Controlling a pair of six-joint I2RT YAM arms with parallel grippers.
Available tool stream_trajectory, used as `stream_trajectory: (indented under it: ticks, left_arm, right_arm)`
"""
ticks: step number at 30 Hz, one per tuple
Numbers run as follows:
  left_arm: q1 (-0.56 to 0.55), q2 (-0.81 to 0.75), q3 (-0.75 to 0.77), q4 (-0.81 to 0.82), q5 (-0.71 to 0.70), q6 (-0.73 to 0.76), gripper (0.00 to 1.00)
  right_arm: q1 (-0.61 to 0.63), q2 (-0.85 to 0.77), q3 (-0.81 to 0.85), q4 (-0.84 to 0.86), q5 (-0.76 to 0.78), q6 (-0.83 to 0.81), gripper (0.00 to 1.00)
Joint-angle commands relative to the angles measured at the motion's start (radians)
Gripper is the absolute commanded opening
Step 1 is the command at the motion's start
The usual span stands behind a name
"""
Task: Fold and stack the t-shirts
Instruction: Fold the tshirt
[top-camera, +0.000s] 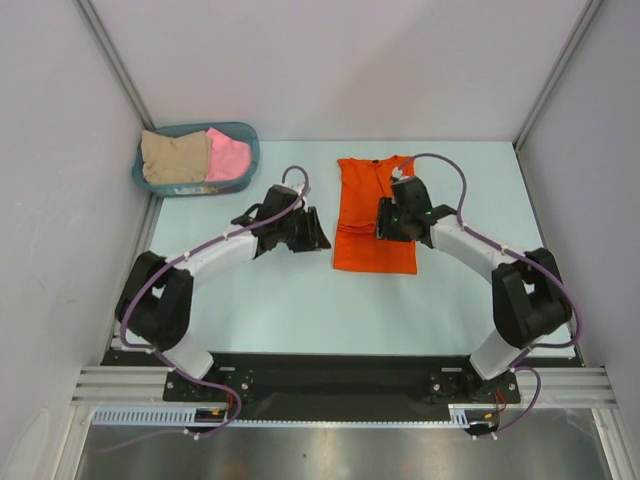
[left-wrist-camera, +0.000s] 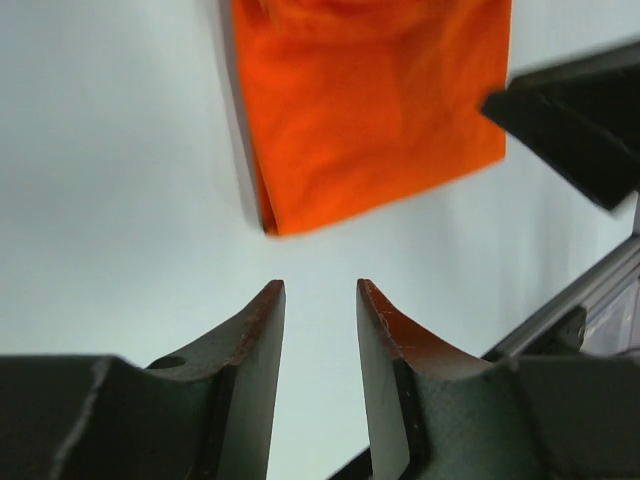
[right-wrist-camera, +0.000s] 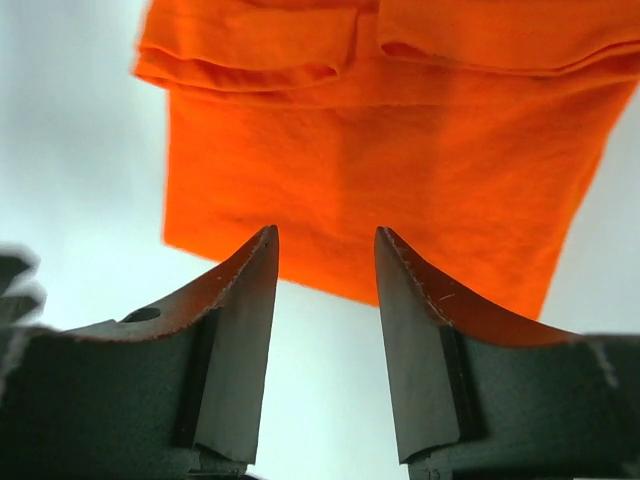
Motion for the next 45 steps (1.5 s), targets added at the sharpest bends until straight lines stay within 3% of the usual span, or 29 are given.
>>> stream_trajectory:
  ticks: [1, 8, 14, 23, 28, 31, 35, 39, 45]
  left_arm:
    - [-0.047, -0.119, -0.105, 0.047, -0.019, -0.006, 0.40]
    - [-0.079, -0.312, -0.302, 0.048, -0.058, -0.020, 0.41]
    - [-0.081, -0.346, -0.330, 0.042, -0.058, -0.021, 0.41]
    - [-0.081, -0.294, -0.285, 0.057, -0.032, -0.012, 0.41]
    - [-0.081, -0.201, -0.207, 0.076, -0.007, -0.007, 0.44]
    - [-0.081, -0.113, -0.094, 0.098, -0.003, -0.012, 0.45]
    - [-0.081, 0.061, 0.095, 0.157, 0.046, -0.021, 0.45]
    - [-0.067, 0.250, 0.245, 0.209, 0.152, -0.052, 0.43]
    - [-0.043, 0.439, 0.385, 0.269, 0.166, -0.059, 0.41]
  right_arm:
    - [0.041, 0.094, 0.018, 0.015, 0.104, 0.017, 0.49]
    - [0.086, 0.232, 0.079, 0.052, 0.141, 0.028, 0.50]
    - [0.086, 0.304, 0.172, 0.035, 0.203, -0.007, 0.50]
    - [0.018, 0.474, 0.404, 0.026, 0.236, -0.084, 0.50]
    - [-0.032, 0.568, 0.672, -0.081, 0.247, -0.165, 0.50]
    - [-0.061, 0.515, 0.633, -0.089, 0.217, -0.165, 0.50]
    - [-0.135, 0.365, 0.463, -0.044, 0.053, -0.115, 0.51]
    - [-0.270, 0.236, 0.218, 0.160, -0.223, -0.066, 0.48]
    - [-0.399, 0.281, 0.079, 0.375, -0.619, 0.014, 0.22]
